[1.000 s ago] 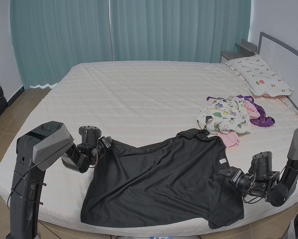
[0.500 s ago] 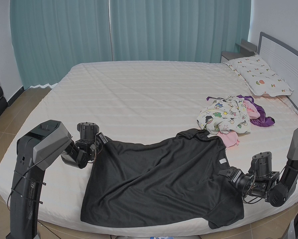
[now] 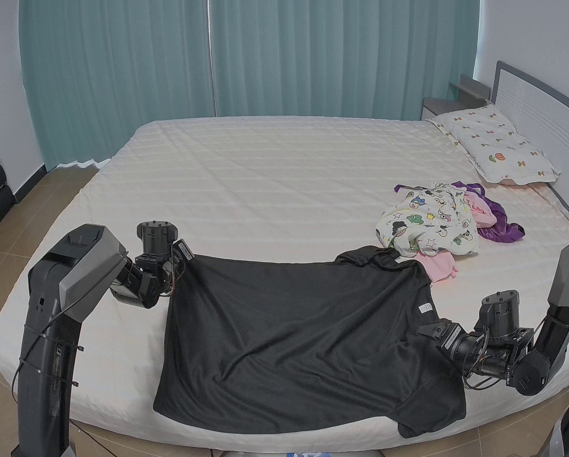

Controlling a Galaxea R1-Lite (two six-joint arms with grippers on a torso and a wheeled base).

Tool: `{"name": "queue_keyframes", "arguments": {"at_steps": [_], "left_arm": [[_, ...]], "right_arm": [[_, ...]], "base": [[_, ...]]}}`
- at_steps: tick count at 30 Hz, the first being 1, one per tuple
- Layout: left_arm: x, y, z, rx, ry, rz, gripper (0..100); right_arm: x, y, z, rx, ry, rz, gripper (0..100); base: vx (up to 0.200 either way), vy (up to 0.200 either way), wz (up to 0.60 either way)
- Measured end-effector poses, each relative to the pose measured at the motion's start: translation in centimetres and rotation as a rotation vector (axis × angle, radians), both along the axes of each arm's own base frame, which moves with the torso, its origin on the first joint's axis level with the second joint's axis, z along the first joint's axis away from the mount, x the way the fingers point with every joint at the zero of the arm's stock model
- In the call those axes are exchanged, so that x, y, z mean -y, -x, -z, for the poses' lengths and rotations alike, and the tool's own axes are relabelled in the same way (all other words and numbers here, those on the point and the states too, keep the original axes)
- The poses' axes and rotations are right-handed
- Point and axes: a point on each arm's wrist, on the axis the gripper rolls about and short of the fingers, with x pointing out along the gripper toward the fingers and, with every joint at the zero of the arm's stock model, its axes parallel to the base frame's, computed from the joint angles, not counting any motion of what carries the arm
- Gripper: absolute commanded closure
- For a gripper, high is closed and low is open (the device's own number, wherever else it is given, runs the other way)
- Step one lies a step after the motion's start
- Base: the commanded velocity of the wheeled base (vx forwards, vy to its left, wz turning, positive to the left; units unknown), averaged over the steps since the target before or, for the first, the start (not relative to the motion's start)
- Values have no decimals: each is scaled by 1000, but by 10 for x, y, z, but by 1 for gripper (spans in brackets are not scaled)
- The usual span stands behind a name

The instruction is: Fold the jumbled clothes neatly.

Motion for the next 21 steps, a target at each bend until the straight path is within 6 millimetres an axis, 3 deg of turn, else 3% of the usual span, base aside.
{"name": "queue_keyframes", "arguments": {"at_steps": [10, 11, 21], "left_arm": [[-14, -4, 0, 7, -14, -35, 100], [-14, -5, 0, 7, -15, -36, 0], [-15, -1, 5, -12, -15, -34, 0]], "right_arm": [[0, 0, 0, 0, 0, 0, 0], [0, 0, 0, 0, 0, 0, 0], [0, 0, 0, -1, -1, 2, 0]], "base": [[0, 0, 0], [0, 0, 0], [0, 0, 0]]}}
